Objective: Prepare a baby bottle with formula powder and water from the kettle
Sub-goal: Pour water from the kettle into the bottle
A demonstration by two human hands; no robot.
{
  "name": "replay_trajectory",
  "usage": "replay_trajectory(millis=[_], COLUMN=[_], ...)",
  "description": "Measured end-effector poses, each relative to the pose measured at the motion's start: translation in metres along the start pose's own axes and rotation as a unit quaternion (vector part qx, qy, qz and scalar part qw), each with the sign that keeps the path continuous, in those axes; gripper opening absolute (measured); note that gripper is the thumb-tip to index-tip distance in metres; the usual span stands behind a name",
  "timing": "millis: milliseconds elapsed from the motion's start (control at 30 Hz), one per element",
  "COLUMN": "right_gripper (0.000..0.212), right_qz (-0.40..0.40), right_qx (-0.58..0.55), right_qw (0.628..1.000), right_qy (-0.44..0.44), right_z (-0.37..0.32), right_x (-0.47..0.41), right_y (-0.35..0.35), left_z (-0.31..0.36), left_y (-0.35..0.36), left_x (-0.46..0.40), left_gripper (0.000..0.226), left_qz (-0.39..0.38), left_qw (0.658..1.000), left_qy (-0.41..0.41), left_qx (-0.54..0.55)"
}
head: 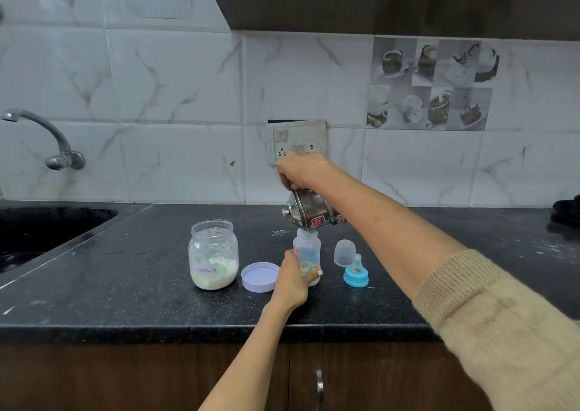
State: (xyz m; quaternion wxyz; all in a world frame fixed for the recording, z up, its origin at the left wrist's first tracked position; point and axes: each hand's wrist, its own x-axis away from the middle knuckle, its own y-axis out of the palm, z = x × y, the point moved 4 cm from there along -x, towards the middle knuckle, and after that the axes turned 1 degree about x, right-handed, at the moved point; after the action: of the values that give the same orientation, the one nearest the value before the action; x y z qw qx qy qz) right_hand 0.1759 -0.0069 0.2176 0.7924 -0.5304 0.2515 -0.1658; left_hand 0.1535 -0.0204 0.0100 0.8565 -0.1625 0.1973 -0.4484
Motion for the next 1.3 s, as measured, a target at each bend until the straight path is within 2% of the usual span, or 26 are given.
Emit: replay_trajectory(millis=[633, 1033, 1300], right_gripper=[0.029, 0.03, 0.02], right_qz=[-0.003, 0.023, 0.034], right_qx=[-0.033, -0.139, -0.244], right_qw=[0.999, 0.99, 0.967], right_qy=[0.003, 0.03, 0.063], right_z=[0.006, 0.039, 0.078], right_x=[0.008, 0.006, 0.012], right_y=[-0.001, 0.013, 0.03], left_z=[0.001, 0.0, 0.0], left_y=[0.0, 0.0, -0.001], left_x=[0.0, -0.001, 0.001], left_gripper=[0.049, 0.048, 0.05], left_qz=[0.005, 0.002, 0.006], left_qw=[1.0, 1.0, 1.0], left_qy=[0.012, 0.006, 0.019], left_qx=[0.001, -0.005, -0.013])
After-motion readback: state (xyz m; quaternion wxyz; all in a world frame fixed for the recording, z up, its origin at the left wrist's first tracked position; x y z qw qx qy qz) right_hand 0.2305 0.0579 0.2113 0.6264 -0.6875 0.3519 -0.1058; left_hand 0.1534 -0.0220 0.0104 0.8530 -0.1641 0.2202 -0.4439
